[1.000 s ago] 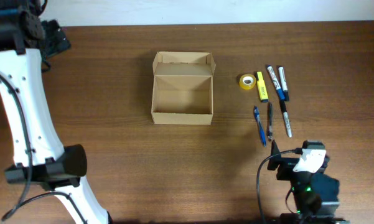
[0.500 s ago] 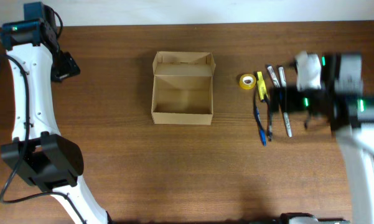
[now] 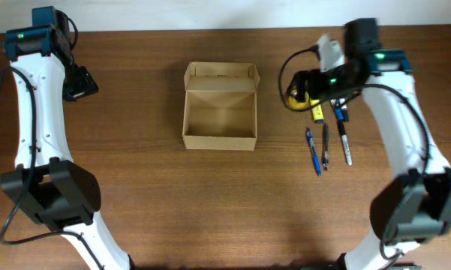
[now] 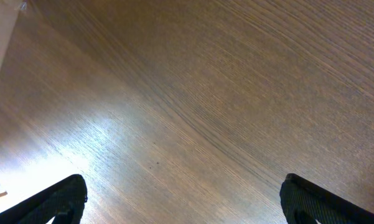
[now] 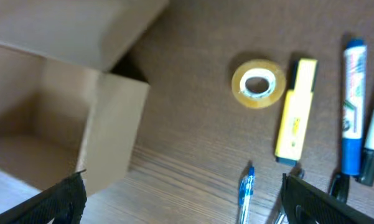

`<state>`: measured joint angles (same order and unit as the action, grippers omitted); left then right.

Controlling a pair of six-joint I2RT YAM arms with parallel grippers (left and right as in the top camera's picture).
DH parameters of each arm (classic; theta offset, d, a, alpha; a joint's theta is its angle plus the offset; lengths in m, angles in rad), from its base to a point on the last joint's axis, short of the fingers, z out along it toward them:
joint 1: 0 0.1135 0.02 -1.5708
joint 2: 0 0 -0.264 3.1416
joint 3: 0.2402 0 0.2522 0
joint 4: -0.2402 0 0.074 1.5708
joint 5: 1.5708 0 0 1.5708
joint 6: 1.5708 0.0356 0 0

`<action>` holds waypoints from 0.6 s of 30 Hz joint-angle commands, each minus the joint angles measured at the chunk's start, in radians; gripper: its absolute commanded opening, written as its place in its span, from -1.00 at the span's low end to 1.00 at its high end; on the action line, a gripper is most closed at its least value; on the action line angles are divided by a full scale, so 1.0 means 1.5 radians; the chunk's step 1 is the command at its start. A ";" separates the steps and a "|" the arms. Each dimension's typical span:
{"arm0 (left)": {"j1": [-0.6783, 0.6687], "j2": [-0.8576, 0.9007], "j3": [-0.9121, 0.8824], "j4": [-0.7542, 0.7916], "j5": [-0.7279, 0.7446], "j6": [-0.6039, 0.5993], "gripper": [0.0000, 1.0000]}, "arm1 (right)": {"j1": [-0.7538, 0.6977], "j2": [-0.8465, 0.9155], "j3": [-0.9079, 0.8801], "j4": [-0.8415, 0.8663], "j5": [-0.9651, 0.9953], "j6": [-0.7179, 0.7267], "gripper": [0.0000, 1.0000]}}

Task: Pack container
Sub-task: 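Move the right gripper over the clear tape roll and lower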

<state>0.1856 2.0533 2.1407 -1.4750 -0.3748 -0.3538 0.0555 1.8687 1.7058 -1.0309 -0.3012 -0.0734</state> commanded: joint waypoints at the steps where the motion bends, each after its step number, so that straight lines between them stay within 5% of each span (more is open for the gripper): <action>1: 0.003 0.006 -0.004 0.001 -0.004 0.007 1.00 | 0.048 0.004 0.019 -0.016 0.059 0.007 0.98; 6: 0.003 0.006 -0.004 0.001 -0.004 0.007 1.00 | 0.087 0.004 0.019 -0.001 0.059 -0.018 0.82; 8: 0.003 0.006 -0.004 0.001 -0.004 0.007 1.00 | 0.099 0.004 0.019 0.021 0.081 -0.016 0.97; 18: 0.003 0.006 -0.004 0.001 -0.005 0.007 1.00 | 0.106 0.070 0.082 0.019 0.210 0.043 0.98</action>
<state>0.1856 2.0533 2.1407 -1.4750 -0.3748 -0.3542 0.2268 1.9045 1.7687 -0.9810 -0.0406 -0.0334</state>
